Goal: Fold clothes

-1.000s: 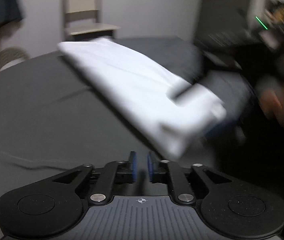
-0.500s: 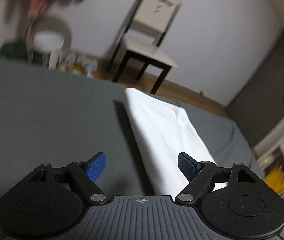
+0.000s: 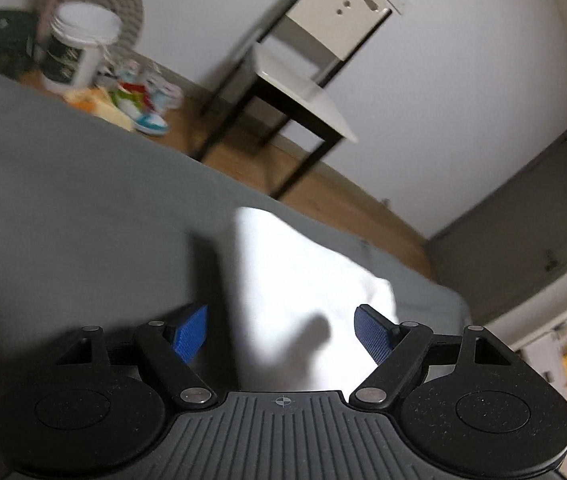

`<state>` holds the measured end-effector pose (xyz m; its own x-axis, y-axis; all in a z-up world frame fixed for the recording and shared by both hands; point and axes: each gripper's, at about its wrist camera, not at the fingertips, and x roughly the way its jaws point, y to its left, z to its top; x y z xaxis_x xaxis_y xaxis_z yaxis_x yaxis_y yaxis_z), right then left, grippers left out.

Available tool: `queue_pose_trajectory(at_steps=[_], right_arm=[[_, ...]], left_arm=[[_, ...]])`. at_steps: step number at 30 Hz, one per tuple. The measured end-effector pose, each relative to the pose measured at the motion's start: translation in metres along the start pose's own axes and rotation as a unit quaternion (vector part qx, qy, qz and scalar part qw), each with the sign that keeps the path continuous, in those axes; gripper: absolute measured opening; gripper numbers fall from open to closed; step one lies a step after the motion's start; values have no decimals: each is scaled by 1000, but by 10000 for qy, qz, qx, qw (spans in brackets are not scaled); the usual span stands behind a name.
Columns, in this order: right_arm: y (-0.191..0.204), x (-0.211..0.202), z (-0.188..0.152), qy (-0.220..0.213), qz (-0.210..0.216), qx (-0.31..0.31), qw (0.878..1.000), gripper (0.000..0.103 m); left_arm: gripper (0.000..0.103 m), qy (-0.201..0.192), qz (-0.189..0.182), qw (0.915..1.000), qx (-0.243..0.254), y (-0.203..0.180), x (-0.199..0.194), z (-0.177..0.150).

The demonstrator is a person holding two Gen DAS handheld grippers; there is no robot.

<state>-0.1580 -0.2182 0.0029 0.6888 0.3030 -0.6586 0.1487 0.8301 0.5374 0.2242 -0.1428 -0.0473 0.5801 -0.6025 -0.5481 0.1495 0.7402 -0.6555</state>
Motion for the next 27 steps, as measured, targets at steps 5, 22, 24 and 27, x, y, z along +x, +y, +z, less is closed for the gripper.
queue_pose_trajectory(at_steps=[5,22,24,27], right_arm=[[-2,7,-5,203,-50,87,9997,102],[5,14,1,93,-362,-507,9980,102],[6,13,-1,50,-394,-598,9974,102],[8,11,-2,-13,-441,-734,9963,102]], left_arm=[[25,164,194,9997,-48,-6,17,0],[11,-1212,1060,9868,-156,20,-122,-4],[11,-1401,1303,9811,-304,39,-159,-15],[11,-1690,1638,9707,-482,66,-216,-41]])
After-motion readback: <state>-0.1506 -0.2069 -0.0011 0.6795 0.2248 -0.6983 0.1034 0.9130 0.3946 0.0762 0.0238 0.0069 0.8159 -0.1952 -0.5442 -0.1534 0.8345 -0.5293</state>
